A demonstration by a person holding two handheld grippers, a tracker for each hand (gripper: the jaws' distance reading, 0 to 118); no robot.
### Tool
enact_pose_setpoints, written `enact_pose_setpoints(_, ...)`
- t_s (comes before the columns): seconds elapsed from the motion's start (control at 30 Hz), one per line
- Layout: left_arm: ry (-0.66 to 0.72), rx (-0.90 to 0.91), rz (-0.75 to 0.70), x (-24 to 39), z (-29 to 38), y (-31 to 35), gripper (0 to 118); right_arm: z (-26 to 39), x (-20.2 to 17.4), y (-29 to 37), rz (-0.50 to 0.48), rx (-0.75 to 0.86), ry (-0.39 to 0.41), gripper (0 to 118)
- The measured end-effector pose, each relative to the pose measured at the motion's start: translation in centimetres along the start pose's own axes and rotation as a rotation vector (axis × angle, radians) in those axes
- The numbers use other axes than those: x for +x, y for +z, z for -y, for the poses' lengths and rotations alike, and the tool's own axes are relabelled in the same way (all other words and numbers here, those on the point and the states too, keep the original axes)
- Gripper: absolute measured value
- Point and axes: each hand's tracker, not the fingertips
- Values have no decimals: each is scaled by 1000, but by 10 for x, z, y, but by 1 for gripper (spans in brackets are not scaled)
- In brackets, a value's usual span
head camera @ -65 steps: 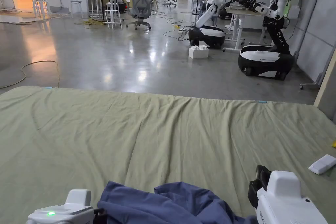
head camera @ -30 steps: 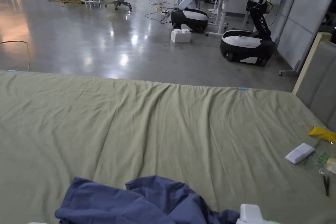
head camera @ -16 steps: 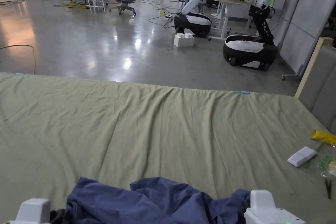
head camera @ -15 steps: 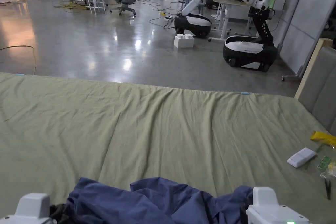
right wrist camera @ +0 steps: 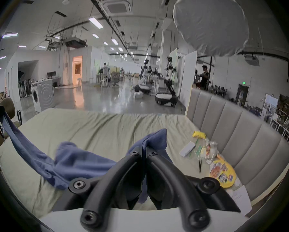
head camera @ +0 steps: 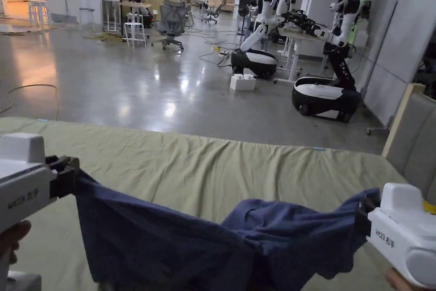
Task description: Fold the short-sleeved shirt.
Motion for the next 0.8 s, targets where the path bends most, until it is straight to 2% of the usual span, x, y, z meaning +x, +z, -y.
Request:
enact_pose_setpoints(0.1, 4, 28, -1, -1, -23, 3, 6, -24, -1, 3, -21, 18, -30, 4)
enact_pose_setpoints(0.2, 10, 40, 0, -2, -38, 1, 6, -43, -9, 3, -11, 61, -3, 4)
enact_pose_setpoints(0.27, 8, 49, -4, -1, -45, -1, 6, -57, -12, 3, -3, 111, 44, 4)
enact_pose_setpoints(0.33, 2, 52, -13, -2, -52, -4, 6, -65, -15, 0, -3, 111, 16, 4)
enact_pose_setpoints(0.47, -3, 56, -44, -6, -67, -13, 6, -88, -19, -7, 20, 164, 41, 4)
enact_pose_setpoints(0.6, -9, 81, -81, -6, -55, -4, 6, -116, -20, -15, 34, 198, 45, 4)
enact_pose_setpoints(0.63, -9, 86, -88, -20, -81, -25, 6, -124, -20, -18, 39, 209, 52, 4)
enact_pose_setpoints(0.73, -20, 107, -104, -15, -84, -27, 6, -146, -22, -27, 49, 229, 65, 4)
enact_pose_setpoints(0.8, -24, 114, -108, -42, -125, -59, 6, -160, -23, -33, 50, 241, 68, 4)
